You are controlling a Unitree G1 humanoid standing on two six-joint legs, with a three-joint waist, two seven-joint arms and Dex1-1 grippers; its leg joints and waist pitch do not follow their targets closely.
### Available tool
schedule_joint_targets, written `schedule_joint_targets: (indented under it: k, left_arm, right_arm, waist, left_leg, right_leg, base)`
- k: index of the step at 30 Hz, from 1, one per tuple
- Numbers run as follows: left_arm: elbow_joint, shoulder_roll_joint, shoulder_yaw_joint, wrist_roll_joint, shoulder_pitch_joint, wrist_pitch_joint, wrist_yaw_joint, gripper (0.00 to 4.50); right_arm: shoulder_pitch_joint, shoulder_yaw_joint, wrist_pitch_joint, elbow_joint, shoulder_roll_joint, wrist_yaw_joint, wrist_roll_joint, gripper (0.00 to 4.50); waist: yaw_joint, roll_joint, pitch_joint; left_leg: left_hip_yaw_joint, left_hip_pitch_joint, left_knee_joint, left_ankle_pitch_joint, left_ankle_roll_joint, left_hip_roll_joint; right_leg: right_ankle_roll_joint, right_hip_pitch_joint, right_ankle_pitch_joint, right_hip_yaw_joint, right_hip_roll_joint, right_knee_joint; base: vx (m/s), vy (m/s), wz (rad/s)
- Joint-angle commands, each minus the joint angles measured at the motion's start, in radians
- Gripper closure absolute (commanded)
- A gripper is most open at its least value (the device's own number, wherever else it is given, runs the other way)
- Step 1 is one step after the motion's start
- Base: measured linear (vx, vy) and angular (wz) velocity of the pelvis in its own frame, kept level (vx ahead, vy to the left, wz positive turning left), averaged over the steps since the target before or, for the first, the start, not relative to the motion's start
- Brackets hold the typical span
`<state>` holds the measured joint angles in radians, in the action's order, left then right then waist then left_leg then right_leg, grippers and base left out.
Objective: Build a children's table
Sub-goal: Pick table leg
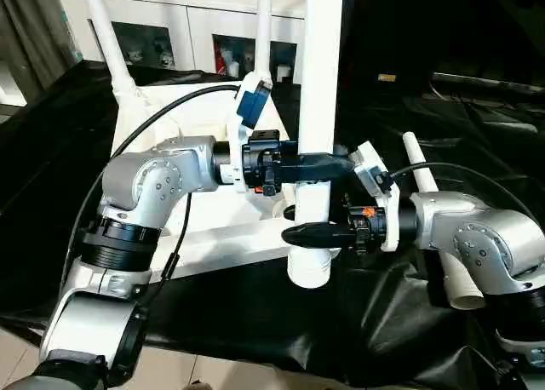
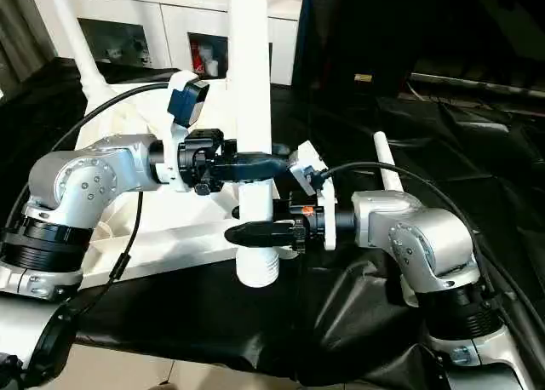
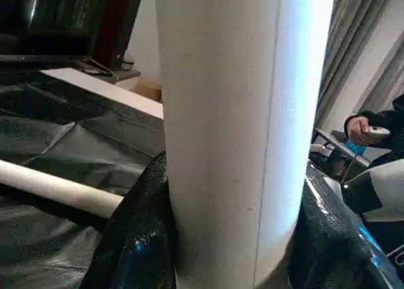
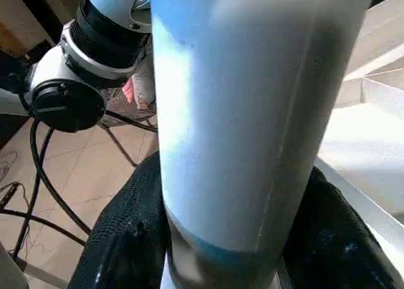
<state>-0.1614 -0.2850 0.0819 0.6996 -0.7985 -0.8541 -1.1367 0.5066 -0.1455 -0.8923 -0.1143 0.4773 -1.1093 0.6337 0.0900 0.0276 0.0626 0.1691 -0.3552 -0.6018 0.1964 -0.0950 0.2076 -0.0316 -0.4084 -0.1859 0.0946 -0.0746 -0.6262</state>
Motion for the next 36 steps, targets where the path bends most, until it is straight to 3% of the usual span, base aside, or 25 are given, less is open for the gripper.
schedule_joint_targets:
  k: [1, 5, 6, 11, 15, 16, 17, 21, 22, 23, 27, 28, 30, 31, 32, 36]
  left_arm:
    - [0.007, 0.009, -0.013, 0.009, -0.011, 0.019, -0.007, 2.62]
    - [0.002, 0.022, -0.031, 0.02, -0.014, 0.017, 0.01, 2.62]
    - [-0.007, 0.03, -0.042, 0.024, -0.018, 0.013, 0.025, 2.06]
    - [-0.045, 0.077, -0.144, 0.089, -0.045, 0.033, 0.084, 1.63]
    - [-0.108, 0.166, -0.303, 0.181, -0.072, 0.126, 0.215, 1.49]
    - [-0.11, 0.168, -0.307, 0.185, -0.073, 0.127, 0.218, 1.49]
    - [-0.155, 0.202, -0.403, 0.271, -0.098, 0.157, 0.291, 1.51]
    - [-0.187, 0.206, -0.493, 0.342, -0.116, 0.177, 0.326, 1.51]
    - [-0.19, 0.181, -0.515, 0.342, -0.112, 0.174, 0.321, 1.51]
    - [-0.18, 0.16, -0.508, 0.309, -0.103, 0.19, 0.308, 1.51]
    - [-0.146, 0.083, -0.428, 0.147, -0.065, 0.252, 0.28, 1.51]
    - [-0.117, -0.001, -0.297, -0.009, -0.014, 0.311, 0.227, 1.51]
    - [-0.097, -0.069, -0.165, -0.136, 0.032, 0.381, 0.182, 1.51]
    - [-0.097, -0.069, -0.165, -0.136, 0.032, 0.381, 0.182, 1.51]
    - [-0.09, -0.102, -0.088, -0.202, 0.053, 0.421, 0.16, 1.51]
    - [-0.09, -0.171, 0.165, -0.442, 0.126, 0.592, 0.072, 1.51]
  right_arm:
    - [-0.01, 0.001, -0.003, -0.012, 0.004, 0.002, 0.009, 2.61]
    - [-0.011, 0.004, -0.003, -0.013, 0.001, 0.008, 0.011, 2.61]
    - [-0.011, 0.005, -0.003, -0.013, 0.0, 0.009, 0.011, 2.61]
    - [-0.013, 0.016, 0.003, -0.014, -0.014, 0.032, 0.017, 2.61]
    - [-0.016, 0.04, 0.015, -0.01, -0.038, 0.06, 0.023, 2.62]
    - [-0.016, 0.041, 0.016, -0.009, -0.039, 0.061, 0.023, 2.62]
    - [-0.013, 0.062, 0.031, 0.004, -0.059, 0.092, 0.019, 2.62]
    - [-0.008, 0.107, 0.084, 0.035, -0.102, 0.181, -0.01, 2.62]
    - [-0.002, 0.14, 0.148, 0.064, -0.137, 0.252, -0.043, 2.62]
    - [0.005, 0.149, 0.192, 0.09, -0.15, 0.295, -0.077, 2.62]
    - [0.009, 0.137, 0.287, 0.14, -0.148, 0.384, -0.18, 2.62]
    - [0.004, 0.14, 0.314, 0.162, -0.153, 0.439, -0.218, 2.62]
    - [0.0, 0.149, 0.321, 0.186, -0.165, 0.494, -0.239, 2.62]
    - [0.0, 0.149, 0.321, 0.186, -0.165, 0.494, -0.239, 2.62]
    - [-0.006, 0.139, 0.323, 0.197, -0.162, 0.504, -0.253, 2.62]
    - [-0.035, 0.133, 0.362, 0.234, -0.166, 0.535, -0.297, 2.62]
  waist:
    - [0.003, 0.007, -0.081]
    - [0.003, 0.006, -0.08]
    - [0.003, 0.006, -0.081]
    - [0.005, 0.006, -0.082]
    - [0.007, 0.007, -0.082]
    - [0.007, 0.009, -0.082]
    - [0.007, 0.006, -0.082]
    - [0.006, 0.006, -0.084]
    - [0.007, 0.003, -0.083]
    - [0.003, 0.0, -0.083]
    - [-0.001, -0.007, -0.082]
    - [0.0, -0.005, -0.082]
    - [-0.007, -0.006, -0.081]
    - [-0.002, -0.011, -0.083]
    - [-0.006, -0.006, -0.081]
    - [-0.003, -0.006, -0.079]
  left_leg:
    - [0.004, -0.008, 0.053, 0.028, 0.037, 0.011]
    - [0.004, -0.008, 0.053, 0.033, 0.035, 0.012]
    - [0.004, -0.008, 0.053, 0.034, 0.036, 0.012]
    - [0.004, -0.009, 0.051, 0.037, 0.037, 0.009]
    - [0.004, -0.012, 0.049, 0.046, 0.039, 0.006]
    - [0.004, -0.012, 0.049, 0.046, 0.041, 0.005]
    - [0.004, -0.012, 0.048, 0.045, 0.04, 0.005]
    - [0.002, -0.01, 0.049, 0.037, 0.039, 0.006]
    - [0.002, -0.01, 0.05, 0.032, 0.037, 0.007]
    - [0.002, -0.008, 0.052, 0.035, 0.026, 0.008]
    - [0.0, 0.0, 0.055, 0.033, 0.007, 0.012]
    - [-0.001, 0.001, 0.058, 0.03, 0.011, 0.015]
    - [0.0, 0.004, 0.06, 0.029, 0.007, 0.015]
    - [-0.002, 0.008, 0.061, 0.028, 0.005, 0.017]
    - [0.003, 0.008, 0.061, 0.033, 0.006, 0.016]
    - [0.001, 0.003, 0.064, 0.054, -0.003, 0.018]
  right_leg:
    - [-0.157, 0.078, -0.141, -0.056, -0.057, 0.07]
    - [-0.158, 0.078, -0.147, -0.056, -0.057, 0.072]
    - [-0.158, 0.078, -0.147, -0.056, -0.057, 0.071]
    - [-0.169, 0.079, -0.136, -0.054, -0.056, 0.073]
    - [-0.163, 0.083, -0.152, -0.052, -0.056, 0.077]
    - [-0.159, 0.083, -0.155, -0.052, -0.054, 0.078]
    - [-0.158, 0.082, -0.157, -0.052, -0.054, 0.078]
    - [-0.158, 0.079, -0.139, -0.05, -0.054, 0.074]
    - [-0.16, 0.077, -0.131, -0.051, -0.055, 0.072]
    - [-0.152, 0.071, -0.147, -0.05, -0.057, 0.073]
    - [-0.134, 0.072, -0.14, -0.052, -0.054, 0.071]
    - [-0.135, 0.073, -0.121, -0.054, -0.056, 0.07]
    - [-0.12, 0.071, -0.12, -0.057, -0.055, 0.065]
    - [-0.122, 0.07, -0.114, -0.057, -0.058, 0.063]
    - [-0.131, 0.068, -0.108, -0.06, -0.056, 0.065]
    - [-0.134, 0.071, -0.114, -0.061, -0.061, 0.065]
  base:
    - [0.0, 0.0, 0.0]
    - [0.0, 0.0, 0.0]
    - [0.0, 0.0, 0.0]
    - [0.0, 0.0, 0.0]
    - [0.0, 0.0, 0.0]
    - [0.0, 0.0, 0.0]
    - [0.0, 0.0, 0.0]
    - [0.0, 0.0, 0.0]
    - [0.0, 0.0, 0.0]
    - [0.0, 0.0, 0.0]
    - [0.0, 0.0, 0.0]
    - [0.0, 0.0, 0.0]
    - [0.0, 0.0, 0.0]
    - [0.0, 0.0, 0.0]
    - [0.0, 0.0, 0.0]
    - [0.0, 0.0, 0.0]
